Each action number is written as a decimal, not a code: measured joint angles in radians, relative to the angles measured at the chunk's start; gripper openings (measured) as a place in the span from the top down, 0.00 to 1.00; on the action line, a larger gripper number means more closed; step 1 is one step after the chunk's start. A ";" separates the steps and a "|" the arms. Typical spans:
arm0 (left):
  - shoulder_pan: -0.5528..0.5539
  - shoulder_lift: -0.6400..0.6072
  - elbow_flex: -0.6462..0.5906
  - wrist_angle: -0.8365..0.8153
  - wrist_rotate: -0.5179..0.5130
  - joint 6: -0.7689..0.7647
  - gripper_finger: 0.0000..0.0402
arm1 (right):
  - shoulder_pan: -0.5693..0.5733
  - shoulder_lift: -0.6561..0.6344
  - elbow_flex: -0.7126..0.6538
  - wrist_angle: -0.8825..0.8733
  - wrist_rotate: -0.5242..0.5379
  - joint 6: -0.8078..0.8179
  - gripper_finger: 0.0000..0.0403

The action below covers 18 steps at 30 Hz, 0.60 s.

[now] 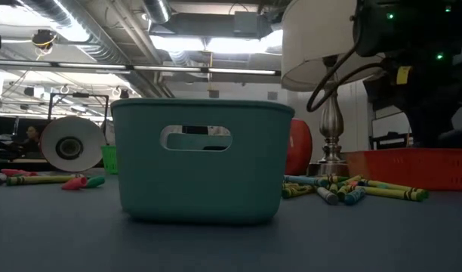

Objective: Sort crayons
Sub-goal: Put the purple crayon into the red bin

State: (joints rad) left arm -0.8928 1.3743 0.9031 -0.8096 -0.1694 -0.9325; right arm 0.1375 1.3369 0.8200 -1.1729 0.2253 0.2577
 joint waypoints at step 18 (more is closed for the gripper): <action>-0.005 0.157 -0.001 -0.017 0.003 0.061 0.75 | 0.000 0.000 0.000 0.000 0.003 -0.001 0.78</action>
State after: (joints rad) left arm -0.8974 1.5317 0.9024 -0.8265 -0.1660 -0.8715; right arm 0.1375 1.3369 0.8200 -1.1732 0.2285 0.2565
